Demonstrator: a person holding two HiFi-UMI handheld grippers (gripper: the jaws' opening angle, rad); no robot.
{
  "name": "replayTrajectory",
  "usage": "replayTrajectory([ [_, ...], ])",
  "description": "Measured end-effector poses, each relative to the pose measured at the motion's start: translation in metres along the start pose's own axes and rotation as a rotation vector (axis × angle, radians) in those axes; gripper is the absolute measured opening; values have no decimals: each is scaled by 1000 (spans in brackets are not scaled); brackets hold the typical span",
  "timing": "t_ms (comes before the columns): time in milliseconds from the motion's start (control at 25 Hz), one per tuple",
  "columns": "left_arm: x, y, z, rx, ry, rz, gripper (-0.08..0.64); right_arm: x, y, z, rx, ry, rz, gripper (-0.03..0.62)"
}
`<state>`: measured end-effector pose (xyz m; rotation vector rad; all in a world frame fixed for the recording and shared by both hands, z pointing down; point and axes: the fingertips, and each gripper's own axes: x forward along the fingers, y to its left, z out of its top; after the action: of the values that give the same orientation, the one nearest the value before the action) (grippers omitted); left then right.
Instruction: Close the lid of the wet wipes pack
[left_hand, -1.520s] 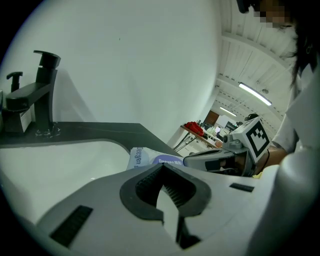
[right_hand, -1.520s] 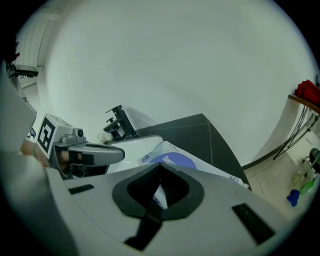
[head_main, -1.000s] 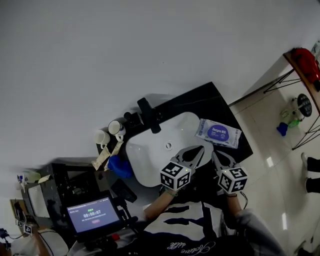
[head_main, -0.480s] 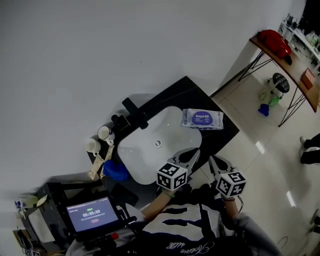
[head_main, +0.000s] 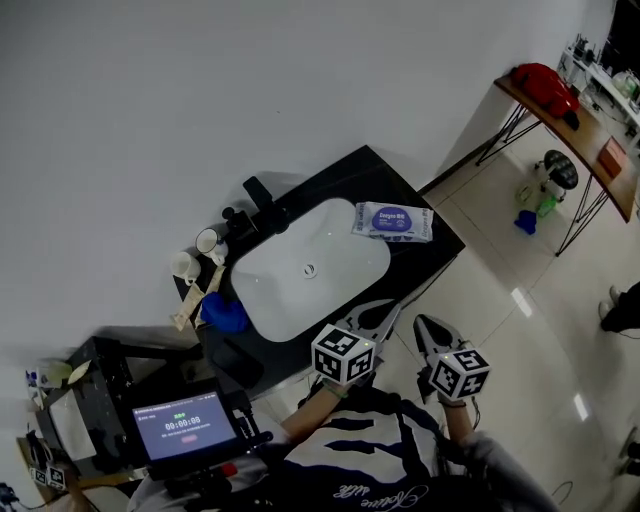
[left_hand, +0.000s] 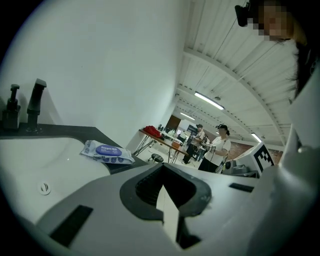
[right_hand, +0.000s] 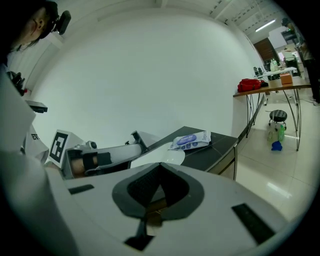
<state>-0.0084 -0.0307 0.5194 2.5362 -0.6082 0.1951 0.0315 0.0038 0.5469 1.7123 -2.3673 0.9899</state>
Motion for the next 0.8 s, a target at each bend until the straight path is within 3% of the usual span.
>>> replayTrajectory([
  [280, -28, -61, -38, -28, -42, 86, 2, -69, 11, -31, -30, 5, 75, -2],
  [480, -46, -115, -79, -10, -10, 111, 2, -118, 14, -59, -24, 4, 113, -2],
  [800, -55, -136, -84, -5, -8, 115, 0, -142, 24, -66, -20, 2, 131, -2],
])
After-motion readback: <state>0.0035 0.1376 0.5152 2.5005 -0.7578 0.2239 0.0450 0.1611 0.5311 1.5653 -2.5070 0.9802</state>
